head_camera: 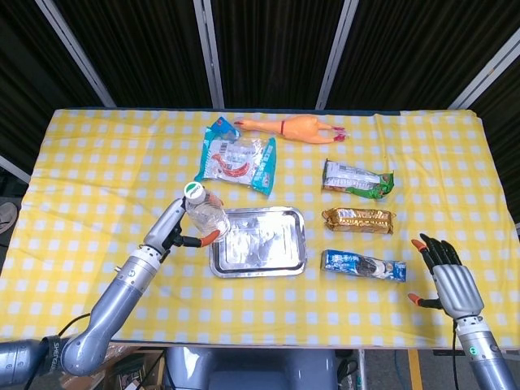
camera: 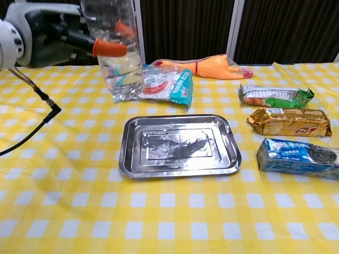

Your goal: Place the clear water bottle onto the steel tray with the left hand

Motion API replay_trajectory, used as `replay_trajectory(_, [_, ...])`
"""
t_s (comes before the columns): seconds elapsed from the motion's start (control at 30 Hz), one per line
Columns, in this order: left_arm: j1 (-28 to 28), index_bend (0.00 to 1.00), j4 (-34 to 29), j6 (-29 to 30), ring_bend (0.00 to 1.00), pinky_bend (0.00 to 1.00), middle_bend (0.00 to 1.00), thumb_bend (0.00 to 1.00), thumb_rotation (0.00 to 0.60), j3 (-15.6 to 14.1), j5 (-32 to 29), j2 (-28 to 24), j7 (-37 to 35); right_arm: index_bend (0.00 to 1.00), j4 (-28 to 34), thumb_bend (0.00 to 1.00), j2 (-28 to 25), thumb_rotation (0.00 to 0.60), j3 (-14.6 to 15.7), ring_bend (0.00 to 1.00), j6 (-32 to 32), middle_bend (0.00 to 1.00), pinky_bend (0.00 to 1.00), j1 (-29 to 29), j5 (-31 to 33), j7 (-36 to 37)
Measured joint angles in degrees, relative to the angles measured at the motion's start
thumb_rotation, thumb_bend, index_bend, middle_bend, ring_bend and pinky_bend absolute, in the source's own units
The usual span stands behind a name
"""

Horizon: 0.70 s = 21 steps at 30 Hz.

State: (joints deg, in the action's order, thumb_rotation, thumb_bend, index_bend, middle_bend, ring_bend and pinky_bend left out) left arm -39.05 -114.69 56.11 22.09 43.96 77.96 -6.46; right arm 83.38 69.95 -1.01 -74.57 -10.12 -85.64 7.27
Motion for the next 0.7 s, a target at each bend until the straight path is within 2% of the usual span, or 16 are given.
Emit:
replay_trajectory(0.13, [0.4, 0.44, 7.52, -3.12, 0.0, 0.05, 0.4, 0.47, 0.6, -2.27, -0.33, 2.52, -2.71, 0.11, -0.23, 0.05, -0.13, 0.6, -0.13, 0.04, 0.11, 0.0, 0.0, 0.06, 0.41, 0.31])
replay_trajectory(0.27, [0.54, 0.44, 12.71, -5.95, 0.0, 0.05, 0.4, 0.47, 0.6, -2.48, 0.45, 4.53, -6.8, 0.11, -0.75, 0.05, 0.09, 0.6, -0.14, 0.04, 0.81, 0.0, 0.0, -0.15, 0.72, 0.28])
replay_trajectory(0.37, [0.47, 0.44, 11.17, -5.59, 0.0, 0.05, 0.4, 0.47, 0.6, -1.68, 2.07, 4.18, -6.96, 0.11, -0.79, 0.05, 0.24, 0.6, -0.1, 0.04, 0.94, 0.0, 0.0, -0.26, 0.67, 0.13])
replay_trajectory(0.6, [1.3, 0.44, 0.3, -1.53, 0.0, 0.05, 0.4, 0.47, 0.6, -1.26, 5.92, 0.63, -3.91, 0.11, -0.67, 0.05, 0.34, 0.6, 0.09, 0.04, 0.84, 0.0, 0.0, -0.26, 0.37, -0.13])
replay_trajectory(0.7, [2.11, 0.44, 1.14, -1.75, 0.0, 0.05, 0.4, 0.47, 0.6, -2.46, 5.98, 0.39, -4.49, 0.11, -0.19, 0.05, 0.17, 0.6, 0.18, 0.04, 0.47, 0.0, 0.0, -0.19, 0.03, -0.19])
